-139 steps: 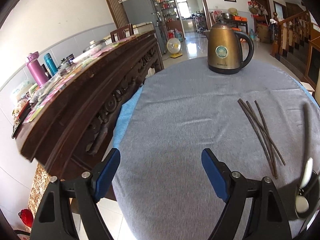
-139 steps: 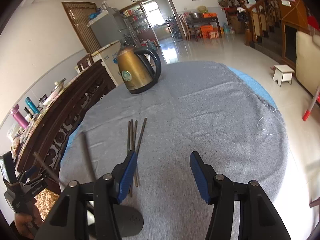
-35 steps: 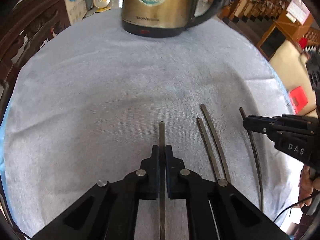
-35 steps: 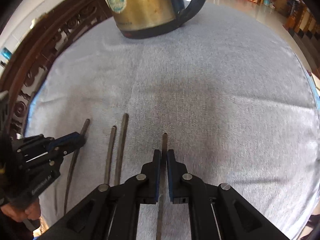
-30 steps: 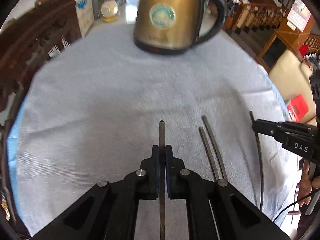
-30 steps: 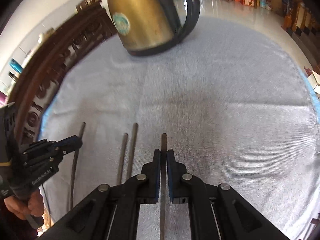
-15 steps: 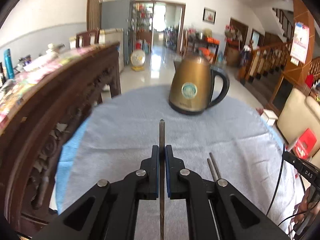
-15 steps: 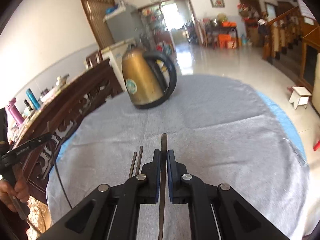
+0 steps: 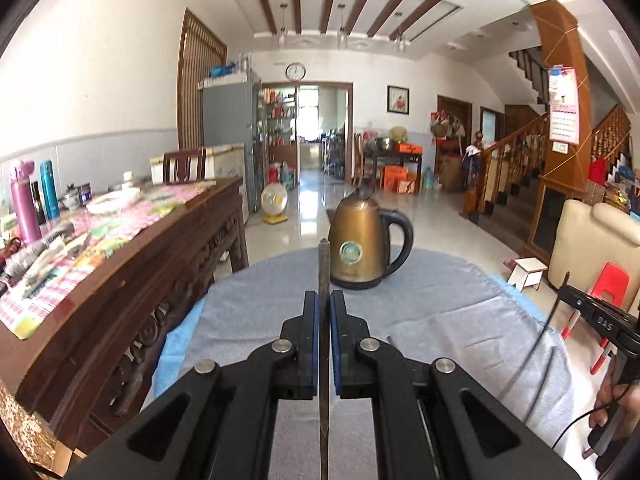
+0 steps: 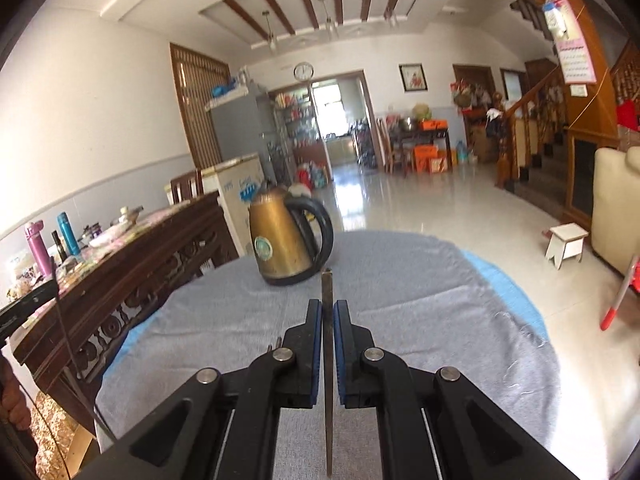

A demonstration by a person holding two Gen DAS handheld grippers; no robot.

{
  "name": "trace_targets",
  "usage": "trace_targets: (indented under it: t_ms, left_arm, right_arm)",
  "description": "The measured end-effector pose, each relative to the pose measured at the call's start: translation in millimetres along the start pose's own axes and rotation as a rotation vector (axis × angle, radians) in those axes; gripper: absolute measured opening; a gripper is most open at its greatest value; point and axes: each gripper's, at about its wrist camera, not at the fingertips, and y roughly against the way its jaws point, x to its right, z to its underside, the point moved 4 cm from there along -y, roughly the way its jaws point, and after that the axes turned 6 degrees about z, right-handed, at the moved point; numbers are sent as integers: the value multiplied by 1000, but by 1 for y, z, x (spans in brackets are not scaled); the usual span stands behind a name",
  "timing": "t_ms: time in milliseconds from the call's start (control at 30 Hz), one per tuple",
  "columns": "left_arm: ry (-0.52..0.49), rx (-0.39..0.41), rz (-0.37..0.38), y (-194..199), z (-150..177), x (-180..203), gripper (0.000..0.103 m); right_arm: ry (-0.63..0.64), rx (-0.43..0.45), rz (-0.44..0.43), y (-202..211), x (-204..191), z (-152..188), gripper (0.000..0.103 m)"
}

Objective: Organize utensils
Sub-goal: 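Lift both held chopsticks and lower them upright into the green cup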

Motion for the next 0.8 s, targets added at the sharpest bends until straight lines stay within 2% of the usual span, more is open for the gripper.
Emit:
trace_targets:
  t_ms: [367,633,800]
  left_arm:
    - [31,64,114,68,-22,37,5]
    - [79,129,165,98,-32,54,5]
    - [110,129,195,96,-29,64,5]
  right_arm:
    - [27,172,0,87,-3,-31,7]
    - [31,219,-106,149,-11,-40,7]
    - [30,216,-205,173,-27,-41,7]
